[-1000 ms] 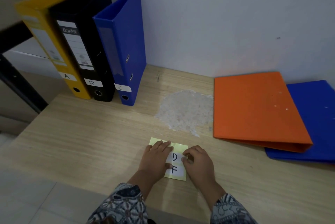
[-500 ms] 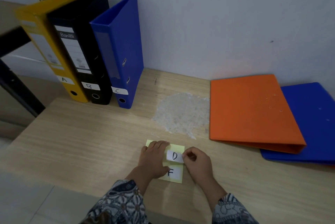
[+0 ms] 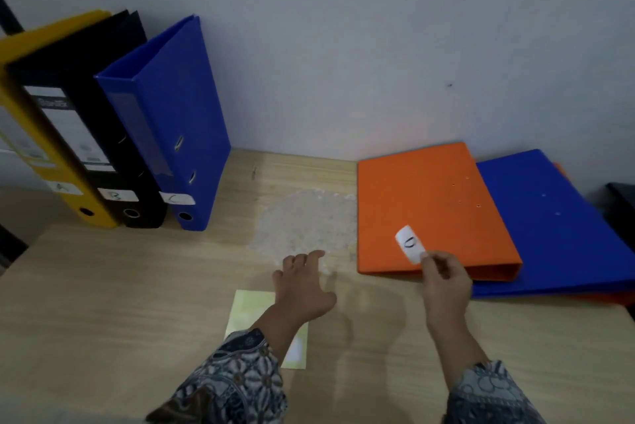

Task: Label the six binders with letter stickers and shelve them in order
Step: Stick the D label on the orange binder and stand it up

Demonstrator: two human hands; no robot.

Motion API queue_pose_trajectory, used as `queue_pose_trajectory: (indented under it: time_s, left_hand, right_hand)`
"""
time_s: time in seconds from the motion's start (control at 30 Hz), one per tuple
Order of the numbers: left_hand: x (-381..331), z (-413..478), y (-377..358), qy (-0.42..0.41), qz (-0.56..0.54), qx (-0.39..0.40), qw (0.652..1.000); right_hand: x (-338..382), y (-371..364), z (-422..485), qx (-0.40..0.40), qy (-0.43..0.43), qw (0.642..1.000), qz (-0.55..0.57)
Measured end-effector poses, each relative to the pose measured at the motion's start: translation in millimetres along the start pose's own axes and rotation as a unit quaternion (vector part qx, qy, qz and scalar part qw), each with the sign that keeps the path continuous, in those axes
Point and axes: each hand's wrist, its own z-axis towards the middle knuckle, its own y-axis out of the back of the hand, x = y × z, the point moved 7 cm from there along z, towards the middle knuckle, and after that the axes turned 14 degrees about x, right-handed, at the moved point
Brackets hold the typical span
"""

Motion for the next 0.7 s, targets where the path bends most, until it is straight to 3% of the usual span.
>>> queue_pose_trajectory:
  time_s: [0.13, 0.2, 0.43, 0.7]
  left_hand:
    - [-48, 15, -2, -0.047, -0.025, 0.017, 0.998]
    - [-70, 22, -4, -0.067, -0.035, 0.036, 0.997]
    - [-129, 45, -14, -0.110, -0.008, 0.111, 0.988]
    - [-153, 59, -13, -0.107, -0.063, 0.155, 0.980]
  right_hand:
    - [25, 62, 27, -0.134, 0.033, 0.990, 0.004]
    - [30, 84, 45, -0.146, 0.011, 0.989, -0.019]
    - [26, 109, 99, -0.012, -0.133, 0.988, -0.082]
    - [19, 113, 114, 0.116, -0.336, 0.934, -0.046]
